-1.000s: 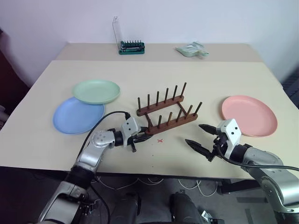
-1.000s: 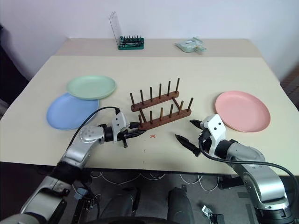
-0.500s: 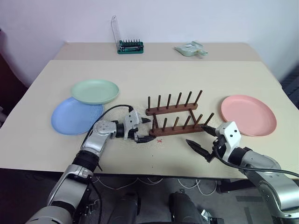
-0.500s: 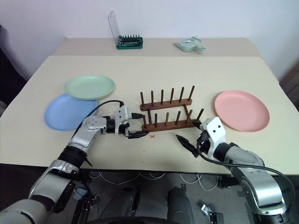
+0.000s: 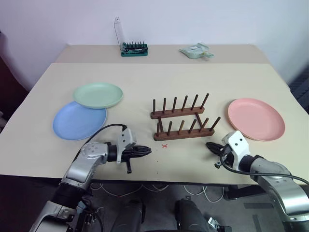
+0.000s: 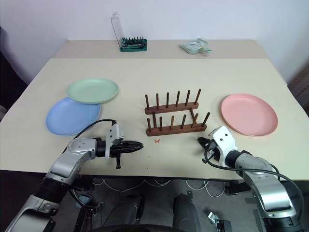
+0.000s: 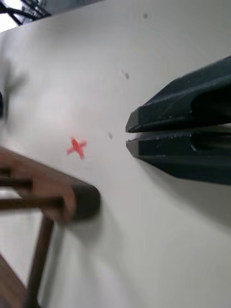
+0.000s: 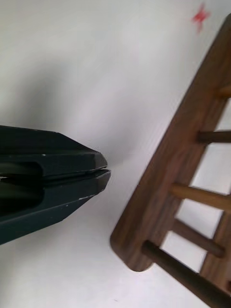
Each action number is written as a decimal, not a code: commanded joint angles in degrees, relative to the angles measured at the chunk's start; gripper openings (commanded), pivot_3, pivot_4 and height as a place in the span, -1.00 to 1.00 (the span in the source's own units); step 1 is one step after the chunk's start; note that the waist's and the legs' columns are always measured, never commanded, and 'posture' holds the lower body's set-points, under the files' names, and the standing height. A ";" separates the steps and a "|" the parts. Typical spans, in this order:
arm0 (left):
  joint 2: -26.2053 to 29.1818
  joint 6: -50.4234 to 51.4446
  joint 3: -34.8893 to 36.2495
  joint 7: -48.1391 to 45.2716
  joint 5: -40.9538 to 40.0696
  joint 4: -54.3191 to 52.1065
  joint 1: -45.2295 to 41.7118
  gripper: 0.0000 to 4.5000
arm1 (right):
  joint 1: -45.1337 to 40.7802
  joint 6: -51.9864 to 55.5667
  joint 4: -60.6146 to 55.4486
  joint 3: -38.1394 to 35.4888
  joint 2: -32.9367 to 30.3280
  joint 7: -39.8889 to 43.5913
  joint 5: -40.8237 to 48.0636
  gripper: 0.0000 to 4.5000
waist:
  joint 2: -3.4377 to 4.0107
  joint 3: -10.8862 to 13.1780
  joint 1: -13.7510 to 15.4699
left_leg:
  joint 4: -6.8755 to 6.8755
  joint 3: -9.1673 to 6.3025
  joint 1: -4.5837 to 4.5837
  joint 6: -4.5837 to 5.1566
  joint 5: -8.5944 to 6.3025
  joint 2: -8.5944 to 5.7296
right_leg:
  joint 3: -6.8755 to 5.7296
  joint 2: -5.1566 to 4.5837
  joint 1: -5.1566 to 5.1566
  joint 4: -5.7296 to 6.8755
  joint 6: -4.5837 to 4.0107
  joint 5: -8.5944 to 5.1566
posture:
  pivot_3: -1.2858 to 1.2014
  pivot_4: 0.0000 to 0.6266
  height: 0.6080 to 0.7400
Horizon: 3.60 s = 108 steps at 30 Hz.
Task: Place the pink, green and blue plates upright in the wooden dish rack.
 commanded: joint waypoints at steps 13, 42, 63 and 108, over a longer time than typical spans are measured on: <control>-9.96 -4.15 1.27 20.82 8.03 16.09 -10.15 -0.98 | -15.06 -5.44 13.82 6.67 5.64 -7.23 -11.95 -1.00 | -0.09 -0.07 -0.32 | 0.09 0.03 0.11 -0.06 0.05 0.02 | 0.00 0.06 0.04 0.04 -0.05 0.16 | 0.03 -0.52 1.00; -8.67 -8.50 2.22 13.02 3.54 12.27 -7.71 -1.00 | -10.25 0.08 1.45 -2.46 -0.28 2.22 -5.43 -0.77 | -0.05 -0.06 -0.83 | 0.01 0.01 -0.02 -0.06 0.05 0.00 | 0.00 0.03 -0.09 0.02 0.00 0.17 | 0.03 -0.52 1.00; -4.25 -7.06 2.14 -0.04 -4.82 0.52 -4.60 -1.00 | -4.03 2.41 9.74 -9.60 -9.45 -2.43 -12.52 0.47 | -0.08 -0.04 -0.67 | 0.09 0.10 -0.11 -0.03 0.03 0.03 | 0.00 0.02 -0.07 -0.05 -0.02 0.17 | 0.03 -0.52 1.00; -1.98 -6.00 3.73 0.14 -5.26 -1.06 -2.96 -1.00 | -39.72 25.13 0.41 -18.84 5.36 -14.20 53.26 -0.98 | 0.02 0.09 -0.97 | 0.07 -0.05 -0.64 -0.02 0.04 0.02 | -0.11 0.01 -0.64 0.06 -0.07 0.21 | 0.03 -0.52 1.00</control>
